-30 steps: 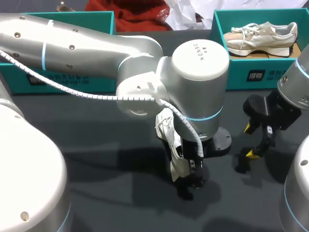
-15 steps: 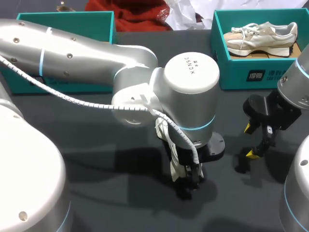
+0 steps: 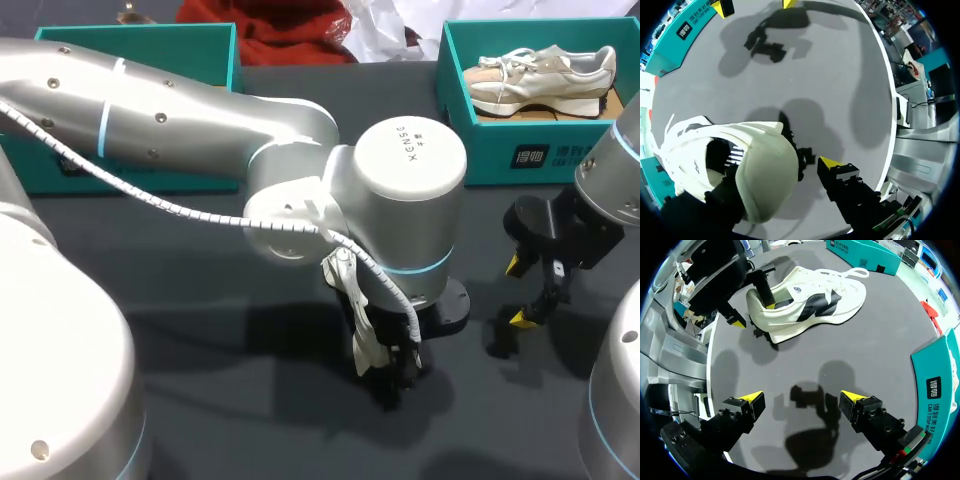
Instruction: Take the shoe out of the shoebox, open the shoe tongue, remove and reinsert the insole, then place the shoe into the shoebox
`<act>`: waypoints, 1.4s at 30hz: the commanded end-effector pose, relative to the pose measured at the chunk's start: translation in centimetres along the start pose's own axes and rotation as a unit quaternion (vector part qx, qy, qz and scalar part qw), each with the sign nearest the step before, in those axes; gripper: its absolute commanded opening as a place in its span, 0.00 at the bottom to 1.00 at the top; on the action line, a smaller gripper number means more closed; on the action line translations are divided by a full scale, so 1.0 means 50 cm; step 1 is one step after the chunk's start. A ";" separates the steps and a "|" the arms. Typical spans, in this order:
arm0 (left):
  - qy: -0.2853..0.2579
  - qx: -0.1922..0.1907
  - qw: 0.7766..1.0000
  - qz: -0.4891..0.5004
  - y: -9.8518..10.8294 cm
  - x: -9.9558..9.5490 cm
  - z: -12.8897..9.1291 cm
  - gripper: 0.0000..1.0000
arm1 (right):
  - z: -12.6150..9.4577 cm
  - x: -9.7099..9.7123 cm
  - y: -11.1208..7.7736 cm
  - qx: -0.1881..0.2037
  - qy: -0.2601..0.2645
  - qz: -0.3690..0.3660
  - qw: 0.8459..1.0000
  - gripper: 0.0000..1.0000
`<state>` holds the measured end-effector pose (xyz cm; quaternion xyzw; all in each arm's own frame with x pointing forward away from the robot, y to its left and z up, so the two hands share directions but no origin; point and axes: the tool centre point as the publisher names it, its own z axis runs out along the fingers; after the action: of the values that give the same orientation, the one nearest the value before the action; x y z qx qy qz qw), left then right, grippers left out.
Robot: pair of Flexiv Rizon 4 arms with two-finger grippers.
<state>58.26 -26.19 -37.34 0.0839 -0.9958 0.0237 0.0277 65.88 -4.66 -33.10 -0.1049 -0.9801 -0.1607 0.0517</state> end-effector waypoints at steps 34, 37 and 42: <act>0.056 0.003 0.994 0.090 0.068 -0.059 -0.185 0.00 | 0.001 0.003 -0.001 0.001 -0.002 0.000 1.000 1.00; 0.054 0.001 0.994 0.096 0.083 -0.079 -0.221 0.00 | 0.001 0.003 -0.001 0.001 -0.002 0.000 1.000 1.00; 0.041 -0.009 0.993 0.111 0.101 -0.111 -0.281 0.00 | 0.001 0.003 -0.001 0.001 -0.002 0.000 1.000 1.00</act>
<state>62.86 -21.37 -27.90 -0.0271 -0.9969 0.0181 0.0711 65.88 -4.67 -33.10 -0.1049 -0.9801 -0.1607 0.0517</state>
